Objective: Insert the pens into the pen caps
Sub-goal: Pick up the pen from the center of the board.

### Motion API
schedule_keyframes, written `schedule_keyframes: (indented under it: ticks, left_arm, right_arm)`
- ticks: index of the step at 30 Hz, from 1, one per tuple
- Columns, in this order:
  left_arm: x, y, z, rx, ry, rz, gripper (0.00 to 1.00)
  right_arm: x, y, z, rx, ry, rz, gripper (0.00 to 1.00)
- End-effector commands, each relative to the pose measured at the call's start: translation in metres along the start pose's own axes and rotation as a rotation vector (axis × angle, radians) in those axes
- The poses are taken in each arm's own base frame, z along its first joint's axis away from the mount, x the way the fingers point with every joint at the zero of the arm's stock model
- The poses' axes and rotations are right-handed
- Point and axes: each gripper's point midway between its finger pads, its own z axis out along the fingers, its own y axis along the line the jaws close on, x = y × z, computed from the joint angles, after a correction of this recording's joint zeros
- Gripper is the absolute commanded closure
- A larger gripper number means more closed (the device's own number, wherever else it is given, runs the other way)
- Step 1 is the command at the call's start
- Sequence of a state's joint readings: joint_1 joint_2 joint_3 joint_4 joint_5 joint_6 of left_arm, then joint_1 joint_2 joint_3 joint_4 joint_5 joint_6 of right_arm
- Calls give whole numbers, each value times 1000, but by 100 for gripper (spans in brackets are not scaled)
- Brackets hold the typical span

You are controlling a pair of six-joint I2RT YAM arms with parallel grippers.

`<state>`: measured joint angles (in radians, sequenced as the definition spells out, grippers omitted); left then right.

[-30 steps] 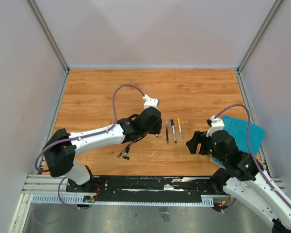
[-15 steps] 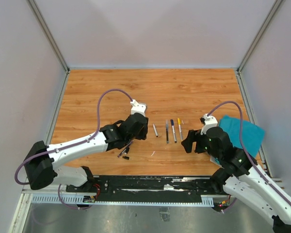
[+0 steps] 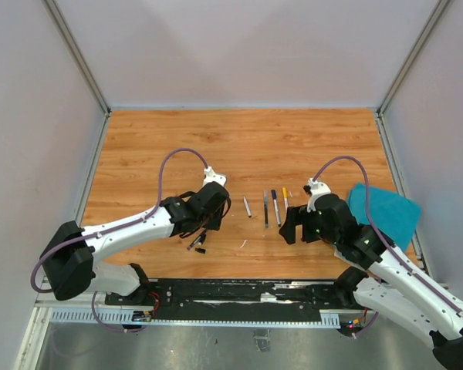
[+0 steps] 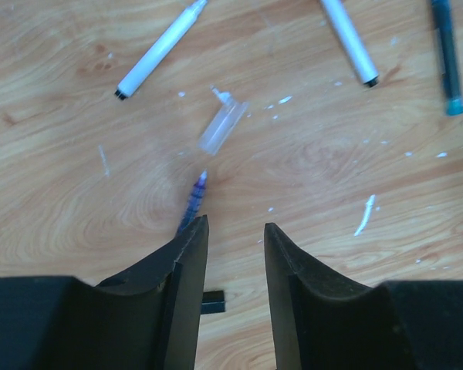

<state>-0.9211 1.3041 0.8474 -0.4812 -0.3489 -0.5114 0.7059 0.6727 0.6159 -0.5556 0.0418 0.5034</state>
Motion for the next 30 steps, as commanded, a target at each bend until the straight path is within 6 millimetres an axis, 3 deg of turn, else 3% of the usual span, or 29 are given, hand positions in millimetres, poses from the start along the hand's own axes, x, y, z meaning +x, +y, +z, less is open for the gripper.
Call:
schedule_keyframes:
  ticks: [1,7,16,30]
  left_arm:
    - [12,15,-2,15,48,22,60]
    - [24,13,6,32,108,74,60]
    - [34,36,33,-71,186,102,65]
    - [45,33,49,-33,249,106,66]
  right_arm:
    - [-5,18,-2,-105,5,-45,11]
    - [-2,20,0,-125,14,-54,12]
    - [1,20,1,-122,27,-53,13]
    - [4,20,2,-125,38,-58,13]
